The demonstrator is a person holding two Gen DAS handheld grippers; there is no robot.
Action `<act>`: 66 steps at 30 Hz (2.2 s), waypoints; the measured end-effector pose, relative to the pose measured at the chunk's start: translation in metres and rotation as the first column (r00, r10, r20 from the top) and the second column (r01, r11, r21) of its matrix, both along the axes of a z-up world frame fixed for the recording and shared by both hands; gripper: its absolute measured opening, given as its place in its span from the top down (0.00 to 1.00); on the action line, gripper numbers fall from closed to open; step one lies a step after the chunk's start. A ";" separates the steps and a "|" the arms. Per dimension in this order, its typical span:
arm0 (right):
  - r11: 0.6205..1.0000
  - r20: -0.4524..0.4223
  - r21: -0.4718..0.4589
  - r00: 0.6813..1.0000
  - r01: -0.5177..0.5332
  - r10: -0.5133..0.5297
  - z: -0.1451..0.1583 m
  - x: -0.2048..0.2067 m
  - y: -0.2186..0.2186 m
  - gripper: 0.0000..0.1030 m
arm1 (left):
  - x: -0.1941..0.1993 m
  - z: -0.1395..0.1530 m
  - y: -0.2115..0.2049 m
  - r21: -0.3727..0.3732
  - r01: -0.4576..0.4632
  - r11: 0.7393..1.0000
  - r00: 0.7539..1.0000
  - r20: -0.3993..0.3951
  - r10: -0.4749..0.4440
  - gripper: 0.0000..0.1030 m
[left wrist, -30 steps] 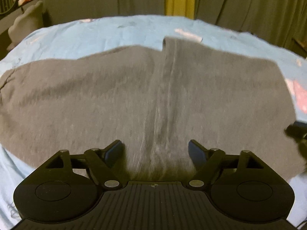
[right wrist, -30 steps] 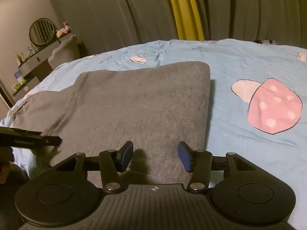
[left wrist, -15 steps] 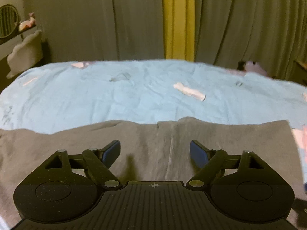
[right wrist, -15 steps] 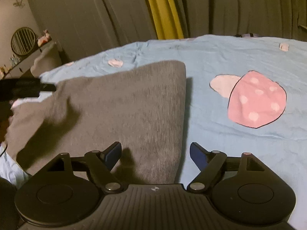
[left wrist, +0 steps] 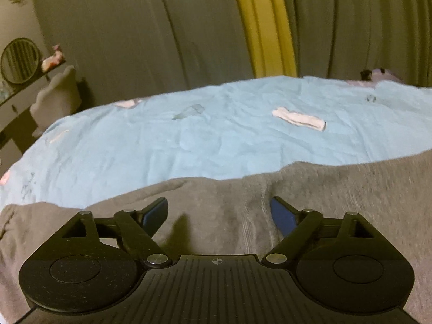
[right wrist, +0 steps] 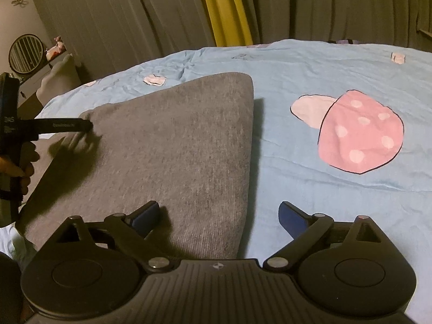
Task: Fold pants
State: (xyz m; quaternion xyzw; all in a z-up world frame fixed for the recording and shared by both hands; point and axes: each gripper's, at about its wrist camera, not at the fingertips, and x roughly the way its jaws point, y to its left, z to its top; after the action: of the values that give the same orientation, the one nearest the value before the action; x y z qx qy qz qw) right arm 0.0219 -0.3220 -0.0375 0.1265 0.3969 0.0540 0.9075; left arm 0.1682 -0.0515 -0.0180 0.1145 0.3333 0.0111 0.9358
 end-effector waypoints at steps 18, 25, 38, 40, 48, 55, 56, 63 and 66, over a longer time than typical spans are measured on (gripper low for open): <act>1.000 0.212 0.006 0.977 0.025 -0.026 0.022 -0.013 0.002 0.06 | -0.052 0.018 0.085 0.013 -0.213 0.977 0.973 -0.083 0.213 0.13; 0.990 0.238 -0.136 0.968 -0.047 0.079 0.023 -0.020 0.036 0.04 | -0.084 0.021 0.138 -0.073 -0.298 0.952 0.952 -0.095 0.290 0.11; 0.960 0.142 -0.264 0.981 -0.090 0.131 0.005 -0.020 0.065 0.04 | -0.139 0.003 0.311 -0.451 -0.525 0.722 0.843 -0.160 0.513 0.16; 0.961 0.140 -0.261 0.982 -0.087 0.127 0.004 -0.019 0.065 0.04 | -0.141 -0.002 0.330 -0.528 -0.545 0.651 0.821 -0.180 0.542 0.17; 0.967 0.143 -0.243 0.984 -0.072 0.109 0.000 -0.017 0.063 0.04 | -0.121 -0.017 0.371 -0.711 -0.513 0.480 0.811 -0.220 0.542 0.26; 0.968 0.145 -0.240 0.983 -0.071 0.109 -0.001 -0.016 0.063 0.04 | -0.113 -0.026 0.382 -0.790 -0.474 0.389 0.821 -0.238 0.519 0.39; 0.968 0.146 -0.240 0.983 -0.071 0.108 -0.001 -0.016 0.063 0.04 | -0.113 -0.026 0.380 -0.785 -0.467 0.406 0.826 -0.223 0.518 0.40; 0.969 0.147 -0.239 0.983 -0.071 0.108 -0.002 -0.015 0.063 0.04 | -0.118 -0.033 0.382 -0.823 -0.424 0.378 0.836 -0.194 0.514 0.36; 0.969 0.146 -0.238 0.983 -0.071 0.108 -0.002 -0.015 0.062 0.04 | -0.106 -0.033 0.378 -0.823 -0.439 0.360 0.822 -0.207 0.530 0.24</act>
State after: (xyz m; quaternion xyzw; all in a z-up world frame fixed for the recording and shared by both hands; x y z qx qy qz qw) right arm 0.0073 -0.2597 -0.0393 -0.0031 0.3325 0.0580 0.9413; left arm 0.0619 0.3265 -0.0509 -0.4565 0.2695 0.1290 0.8381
